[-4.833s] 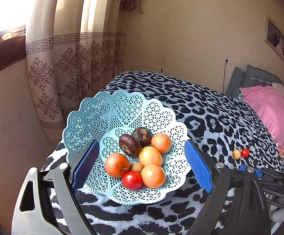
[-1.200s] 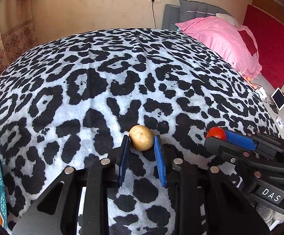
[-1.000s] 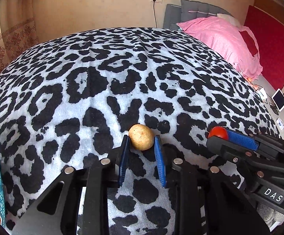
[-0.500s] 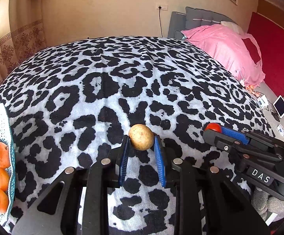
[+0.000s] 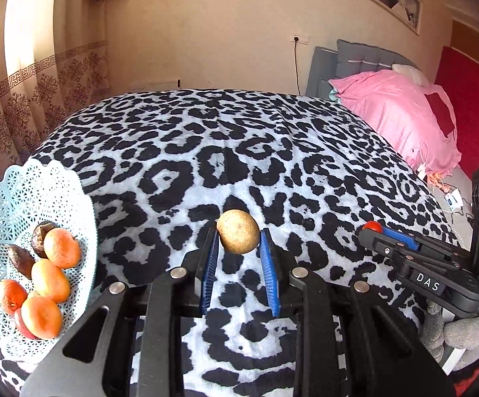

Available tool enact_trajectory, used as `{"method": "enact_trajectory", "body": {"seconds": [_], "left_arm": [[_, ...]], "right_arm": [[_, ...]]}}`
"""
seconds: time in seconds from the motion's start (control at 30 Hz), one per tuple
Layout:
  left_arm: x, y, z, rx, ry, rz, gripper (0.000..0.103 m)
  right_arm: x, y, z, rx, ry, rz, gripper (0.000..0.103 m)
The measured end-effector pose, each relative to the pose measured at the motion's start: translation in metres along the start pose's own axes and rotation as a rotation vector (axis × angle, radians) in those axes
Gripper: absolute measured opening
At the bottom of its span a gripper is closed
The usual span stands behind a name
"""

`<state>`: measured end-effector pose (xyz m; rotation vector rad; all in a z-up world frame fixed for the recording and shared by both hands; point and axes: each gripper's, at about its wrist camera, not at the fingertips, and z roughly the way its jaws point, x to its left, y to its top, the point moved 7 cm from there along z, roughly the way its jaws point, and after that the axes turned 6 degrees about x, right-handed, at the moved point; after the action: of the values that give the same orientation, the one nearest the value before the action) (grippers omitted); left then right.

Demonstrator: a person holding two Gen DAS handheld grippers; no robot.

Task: Organize fruits
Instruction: 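Carry the yellow fruit into the basket and open the left tool while the right tool holds the tomato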

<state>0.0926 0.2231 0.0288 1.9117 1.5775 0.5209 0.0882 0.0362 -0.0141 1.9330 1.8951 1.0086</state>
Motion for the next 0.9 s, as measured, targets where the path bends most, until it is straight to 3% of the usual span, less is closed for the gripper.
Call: {"method": "enact_trajectory", "body": {"seconds": [0.47, 0.9], "left_arm": [[0.09, -0.001, -0.047, -0.082, 0.109, -0.134, 0.026], [0.16, -0.023, -0.063, -0.075, 0.193, -0.221, 0.026]], "right_arm": [[0.026, 0.001, -0.008, -0.009, 0.002, -0.039, 0.028], [0.06, -0.001, -0.005, 0.004, 0.01, -0.097, 0.028]]}}
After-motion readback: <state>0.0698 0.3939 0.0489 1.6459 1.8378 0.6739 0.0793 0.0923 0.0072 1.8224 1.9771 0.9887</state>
